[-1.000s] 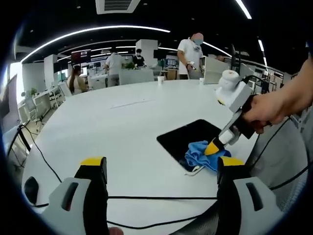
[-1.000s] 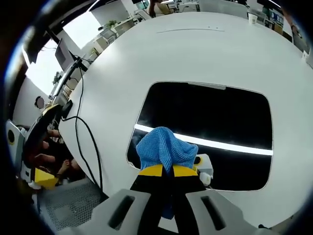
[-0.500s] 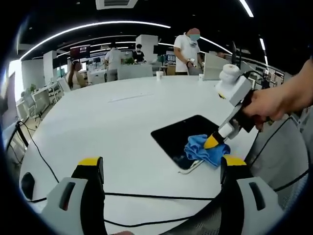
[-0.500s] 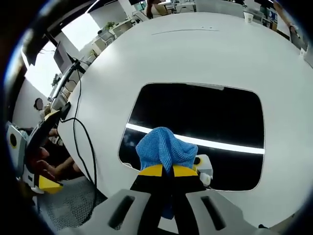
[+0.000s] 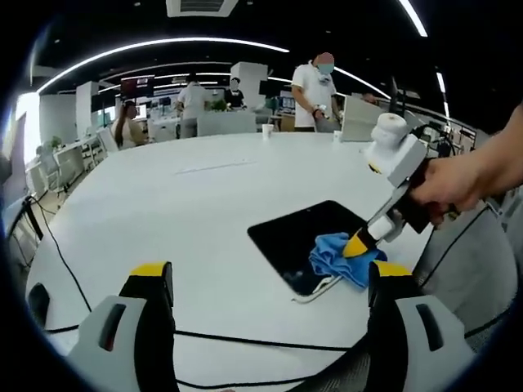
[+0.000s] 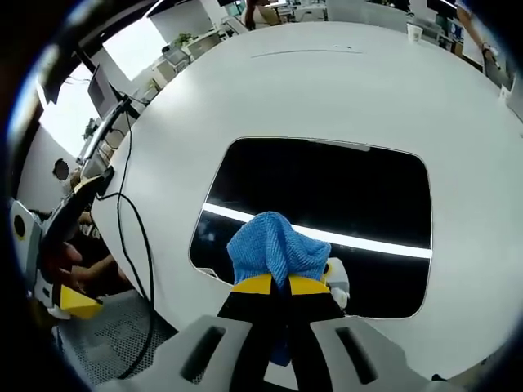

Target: Wipe the mirror surface with the cleaning cloth until all visible marks leave the cleaned area.

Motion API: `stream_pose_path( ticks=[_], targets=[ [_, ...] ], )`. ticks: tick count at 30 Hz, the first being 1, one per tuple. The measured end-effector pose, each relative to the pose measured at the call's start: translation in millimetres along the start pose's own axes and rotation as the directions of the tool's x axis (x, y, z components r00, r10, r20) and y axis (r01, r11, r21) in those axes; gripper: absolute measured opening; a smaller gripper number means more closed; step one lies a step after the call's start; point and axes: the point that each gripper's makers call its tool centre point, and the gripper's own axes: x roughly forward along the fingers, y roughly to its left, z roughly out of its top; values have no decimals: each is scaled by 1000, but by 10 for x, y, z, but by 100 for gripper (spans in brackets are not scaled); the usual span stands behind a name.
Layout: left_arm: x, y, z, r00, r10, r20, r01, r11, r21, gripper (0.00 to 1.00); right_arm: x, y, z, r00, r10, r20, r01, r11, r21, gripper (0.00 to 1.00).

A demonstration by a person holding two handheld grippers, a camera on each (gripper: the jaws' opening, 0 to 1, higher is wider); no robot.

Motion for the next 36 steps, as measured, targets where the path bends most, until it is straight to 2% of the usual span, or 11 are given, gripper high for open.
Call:
stream_pose_path(
  ticks=[5, 12, 16, 18, 22, 24, 27, 31, 36],
  targets=[
    [15, -3, 8, 1000, 5, -6, -5, 1000, 13, 99, 9, -27, 38, 1000, -5, 9, 4, 1000, 10, 0],
    [25, -26, 109, 1000, 20, 19, -20, 1000, -10, 99, 41, -71, 143, 1000, -15, 19, 15, 1000, -13, 0],
    [40, 16, 30, 999, 37, -3, -37, 999, -19, 99, 72, -126, 243, 999, -41, 29, 43, 995, -86, 0],
    [28, 43, 33, 998, 55, 11, -55, 998, -15, 99, 92, -136, 290, 999, -42, 32, 45, 995, -90, 0],
    [34, 86, -17, 997, 73, 0, -73, 997, -1, 99, 129, -156, 390, 998, -44, 34, 47, 992, -120, 0],
    [24, 131, -27, 996, 89, 1, -89, 996, 12, 99, 146, -167, 432, 999, -44, 33, 48, 991, -122, 0],
    [25, 163, -61, 995, 98, -9, -98, 995, -10, 99, 173, -187, 507, 998, -44, 33, 48, 991, -126, 0],
    [26, 109, -52, 997, 71, 3, -71, 997, 0, 99, 192, -243, 606, 999, -33, 27, 36, 991, -126, 0],
    [65, 132, -150, 997, 69, -35, -69, 997, -15, 99, 271, -321, 738, 999, -37, 23, 40, 994, -106, 0]
  ],
)
